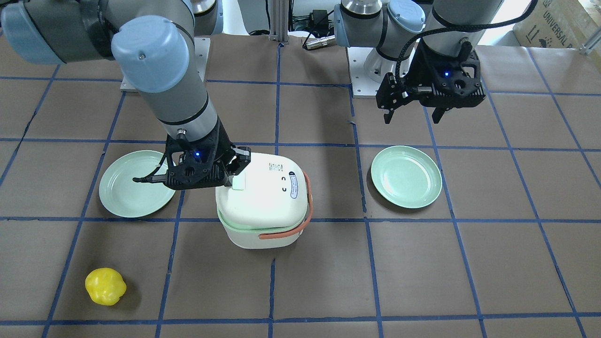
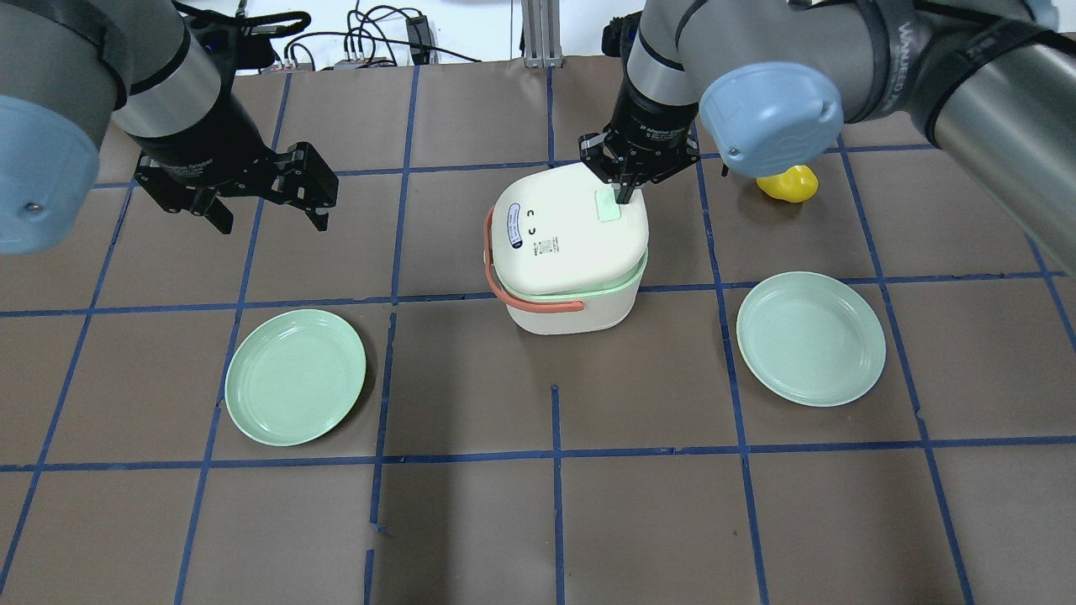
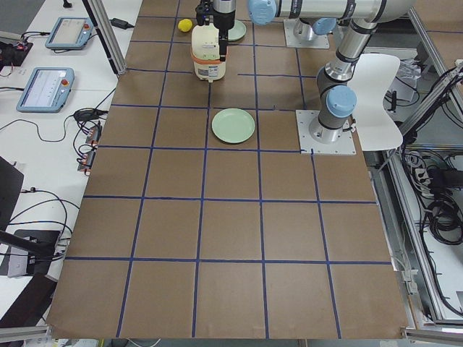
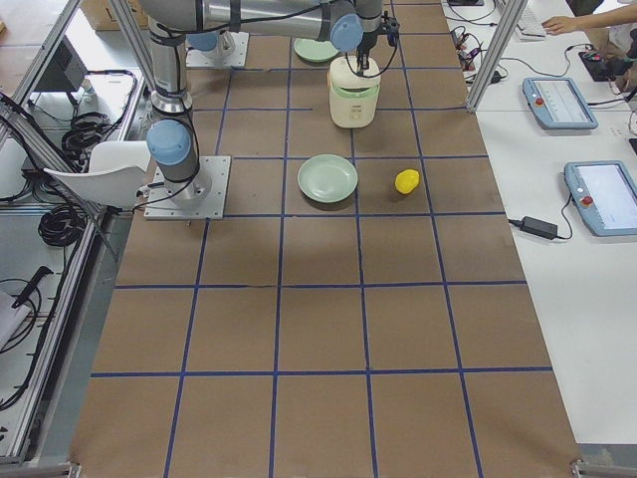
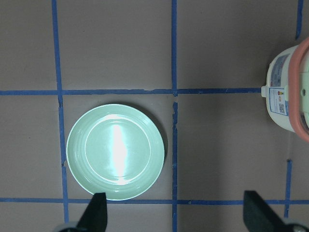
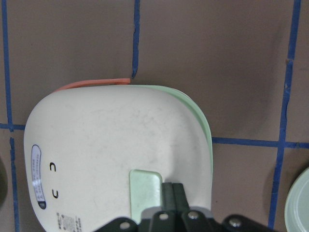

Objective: Press rice cooker button
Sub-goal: 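Lift the right gripper away as the rice cooker lid pops open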

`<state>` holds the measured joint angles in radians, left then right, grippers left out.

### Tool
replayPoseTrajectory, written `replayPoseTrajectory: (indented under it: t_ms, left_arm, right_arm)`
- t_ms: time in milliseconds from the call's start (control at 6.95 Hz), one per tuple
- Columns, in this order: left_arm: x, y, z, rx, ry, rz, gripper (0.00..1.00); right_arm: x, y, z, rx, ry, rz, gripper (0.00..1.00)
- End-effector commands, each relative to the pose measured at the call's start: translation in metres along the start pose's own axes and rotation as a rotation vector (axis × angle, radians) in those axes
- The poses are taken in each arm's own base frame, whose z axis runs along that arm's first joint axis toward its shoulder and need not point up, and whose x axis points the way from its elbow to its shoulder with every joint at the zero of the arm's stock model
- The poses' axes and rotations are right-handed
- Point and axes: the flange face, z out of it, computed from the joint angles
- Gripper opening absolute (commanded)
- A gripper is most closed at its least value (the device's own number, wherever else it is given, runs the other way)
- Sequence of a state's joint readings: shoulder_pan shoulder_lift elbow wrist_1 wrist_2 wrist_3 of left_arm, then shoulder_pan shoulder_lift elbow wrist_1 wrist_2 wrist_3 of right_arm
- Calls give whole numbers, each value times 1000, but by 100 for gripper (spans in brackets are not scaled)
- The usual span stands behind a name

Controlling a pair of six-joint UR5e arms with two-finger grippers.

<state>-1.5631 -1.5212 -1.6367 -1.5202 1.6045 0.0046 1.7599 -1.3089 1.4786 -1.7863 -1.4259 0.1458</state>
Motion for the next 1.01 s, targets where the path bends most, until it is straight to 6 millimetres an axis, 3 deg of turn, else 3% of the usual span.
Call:
replayPoseTrajectory:
  t_ms: [0,144,576,720,864]
  left_arm:
    - [0,0,0,0,0,0,100]
    - [0,0,0,0,0,0,100]
    - [0,0,0,0,0,0,100]
    - [0,0,0,0,0,0,100]
    - [0,0,0,0,0,0,100]
  right_arm:
    - [1,-6,-48,33,7,4,67]
    - [16,-10,-70,56,9,-17,100]
    - [98,-7,-153,149,17,120,100]
    - [115,-6,-161,163,22,149,100]
    - [125,-5,-157,148,29,116,100]
